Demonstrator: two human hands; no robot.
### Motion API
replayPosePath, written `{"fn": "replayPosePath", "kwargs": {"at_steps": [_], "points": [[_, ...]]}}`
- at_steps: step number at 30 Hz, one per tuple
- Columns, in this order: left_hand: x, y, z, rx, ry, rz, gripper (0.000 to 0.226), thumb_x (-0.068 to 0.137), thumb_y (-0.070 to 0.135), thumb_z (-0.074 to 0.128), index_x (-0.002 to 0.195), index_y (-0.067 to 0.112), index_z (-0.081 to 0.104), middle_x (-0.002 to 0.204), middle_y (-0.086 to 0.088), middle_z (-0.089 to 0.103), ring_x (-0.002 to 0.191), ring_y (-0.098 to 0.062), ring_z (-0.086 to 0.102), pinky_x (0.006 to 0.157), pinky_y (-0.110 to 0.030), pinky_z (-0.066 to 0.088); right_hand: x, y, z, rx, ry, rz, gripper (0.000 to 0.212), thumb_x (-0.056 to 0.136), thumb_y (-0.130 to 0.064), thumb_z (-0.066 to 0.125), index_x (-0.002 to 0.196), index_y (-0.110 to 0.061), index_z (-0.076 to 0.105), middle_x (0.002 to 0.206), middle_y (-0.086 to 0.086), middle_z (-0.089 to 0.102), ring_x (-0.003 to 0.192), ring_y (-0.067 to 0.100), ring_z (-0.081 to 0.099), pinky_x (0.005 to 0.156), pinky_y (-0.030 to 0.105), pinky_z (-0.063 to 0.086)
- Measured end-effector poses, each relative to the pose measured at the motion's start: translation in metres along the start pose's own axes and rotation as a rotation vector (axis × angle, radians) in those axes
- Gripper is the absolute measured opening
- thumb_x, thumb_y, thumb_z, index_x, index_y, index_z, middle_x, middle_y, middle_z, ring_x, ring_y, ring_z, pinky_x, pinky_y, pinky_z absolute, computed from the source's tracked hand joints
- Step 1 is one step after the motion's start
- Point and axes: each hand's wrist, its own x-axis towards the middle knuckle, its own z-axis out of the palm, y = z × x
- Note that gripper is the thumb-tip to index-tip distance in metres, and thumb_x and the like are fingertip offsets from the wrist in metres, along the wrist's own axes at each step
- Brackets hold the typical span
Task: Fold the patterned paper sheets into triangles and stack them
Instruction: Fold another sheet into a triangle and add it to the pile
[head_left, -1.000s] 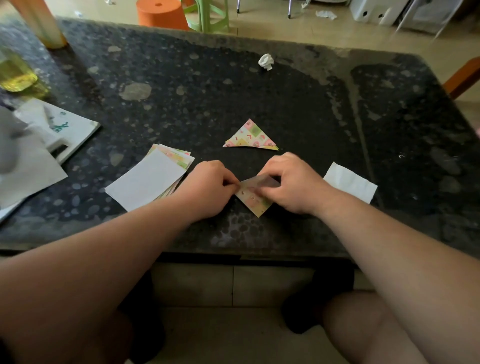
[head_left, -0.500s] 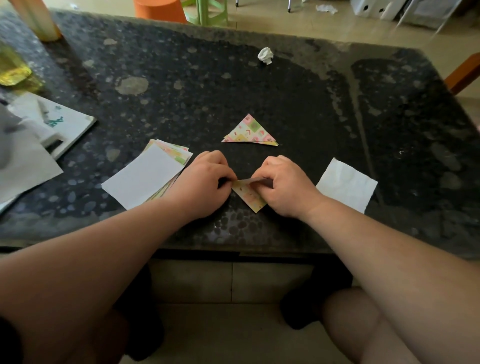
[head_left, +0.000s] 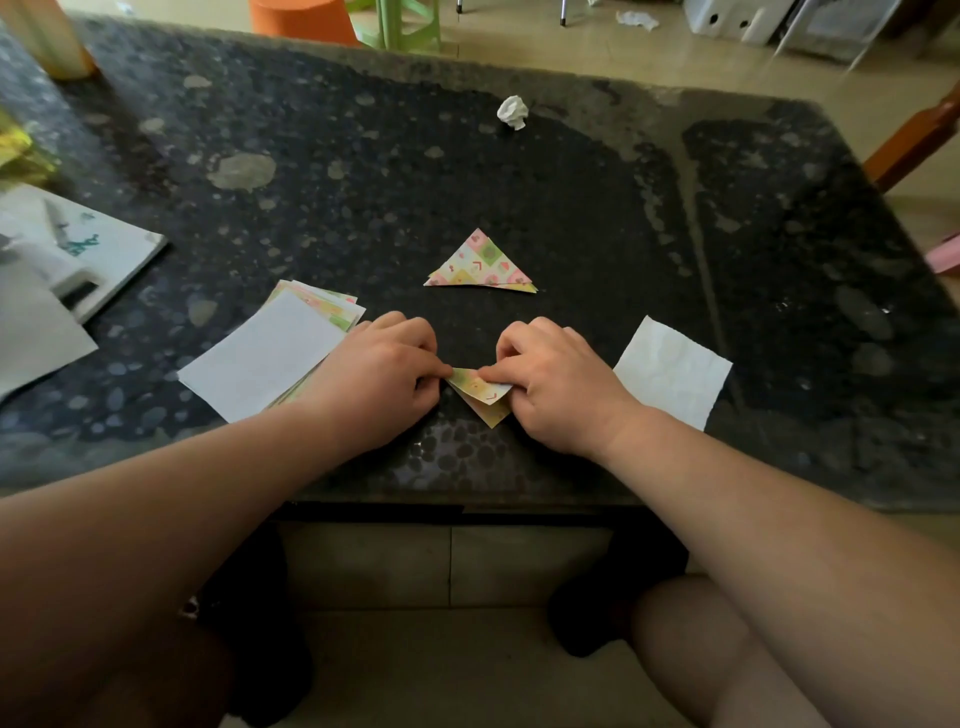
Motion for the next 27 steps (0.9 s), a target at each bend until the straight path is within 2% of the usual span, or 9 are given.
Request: {"fn": "replayPosePath", "kwargs": {"at_steps": [4, 10, 13, 15, 16, 18, 20, 23, 27], "points": [[-0.004, 0.012, -0.010, 0.126, -0.083, -0.004, 0.025, 0.093, 0.024, 0.062, 0.111, 0.025, 0.079, 0.104, 0.005, 0.059, 0.094, -0.019, 0.051, 0.081, -0.040, 0.047, -0.002, 0.003, 0.001, -0.037, -0.001, -0.033, 0.045, 0.094, -0.021, 0.042, 0.125, -0.027, 0.075, 0.106, -0.001, 0.058, 0.101, 0.025, 0.051, 0.080, 0.042, 0.041], [-0.009, 0.041, -0.016, 0.324, -0.325, -0.051, 0.047, 0.097, 0.032, 0.042, 0.141, 0.019, 0.052, 0.144, 0.003, 0.040, 0.126, -0.022, 0.038, 0.102, -0.036, 0.034, -0.010, 0.002, 0.005, -0.100, -0.011, -0.057, 0.045, 0.097, -0.022, 0.044, 0.131, -0.036, 0.069, 0.111, 0.000, 0.057, 0.103, 0.026, 0.051, 0.081, 0.043, 0.041], [-0.008, 0.048, -0.023, 0.420, -0.452, -0.015, 0.050, 0.097, 0.034, 0.040, 0.144, 0.017, 0.045, 0.144, 0.001, 0.039, 0.128, -0.021, 0.038, 0.106, -0.037, 0.035, -0.017, 0.002, 0.008, -0.125, -0.001, -0.049, 0.048, 0.092, -0.017, 0.046, 0.130, -0.035, 0.070, 0.116, 0.003, 0.059, 0.105, 0.031, 0.054, 0.082, 0.046, 0.044], [-0.006, 0.054, -0.028, 0.482, -0.509, 0.016, 0.051, 0.098, 0.036, 0.040, 0.146, 0.018, 0.043, 0.146, -0.002, 0.042, 0.131, -0.022, 0.039, 0.111, -0.040, 0.032, -0.019, -0.001, 0.005, -0.152, -0.068, -0.023, 0.055, 0.091, -0.019, 0.039, 0.138, -0.034, 0.064, 0.136, 0.006, 0.056, 0.123, 0.034, 0.050, 0.097, 0.052, 0.043], [-0.005, 0.058, -0.028, 0.500, -0.547, 0.012, 0.056, 0.099, 0.038, 0.039, 0.151, 0.018, 0.039, 0.153, -0.006, 0.039, 0.137, -0.024, 0.037, 0.118, -0.043, 0.026, -0.020, -0.004, 0.003, -0.175, -0.116, -0.007, 0.060, 0.092, -0.021, 0.034, 0.145, -0.034, 0.057, 0.151, 0.006, 0.047, 0.137, 0.032, 0.041, 0.109, 0.053, 0.036], [-0.007, 0.066, -0.027, 0.530, -0.641, -0.018, 0.066, 0.101, 0.041, 0.036, 0.161, 0.016, 0.021, 0.166, -0.015, 0.020, 0.152, -0.030, 0.022, 0.126, -0.052, 0.005, -0.022, -0.007, 0.001, -0.203, -0.163, 0.005, 0.064, 0.093, -0.022, 0.032, 0.154, -0.036, 0.044, 0.167, 0.002, 0.027, 0.153, 0.027, 0.020, 0.124, 0.049, 0.016], [-0.012, 0.073, -0.023, 0.544, -0.686, -0.050, 0.073, 0.102, 0.043, 0.031, 0.162, 0.011, 0.004, 0.168, -0.021, 0.003, 0.156, -0.034, 0.003, 0.124, -0.058, -0.004, -0.022, -0.008, 0.000, -0.184, -0.158, 0.016, 0.064, 0.093, -0.021, 0.033, 0.155, -0.035, 0.042, 0.170, 0.000, 0.021, 0.156, 0.024, 0.014, 0.126, 0.048, 0.011], [-0.020, 0.081, -0.016, 0.426, -0.656, -0.087, 0.075, 0.102, 0.041, 0.030, 0.161, 0.008, -0.003, 0.168, -0.021, -0.009, 0.156, -0.035, -0.009, 0.126, -0.054, -0.003, -0.021, -0.003, -0.003, -0.128, -0.108, 0.054, 0.058, 0.096, -0.022, 0.038, 0.152, -0.031, 0.049, 0.166, -0.001, 0.032, 0.152, 0.021, 0.025, 0.120, 0.045, 0.023], [-0.018, 0.082, -0.014, 0.276, -0.597, -0.053, 0.076, 0.100, 0.037, 0.036, 0.162, 0.010, 0.000, 0.170, -0.014, -0.009, 0.157, -0.028, -0.010, 0.128, -0.043, -0.002, -0.019, 0.005, -0.005, -0.146, -0.061, 0.036, 0.044, 0.104, -0.024, 0.045, 0.145, -0.029, 0.058, 0.158, -0.003, 0.045, 0.140, 0.021, 0.040, 0.109, 0.043, 0.035]]}}
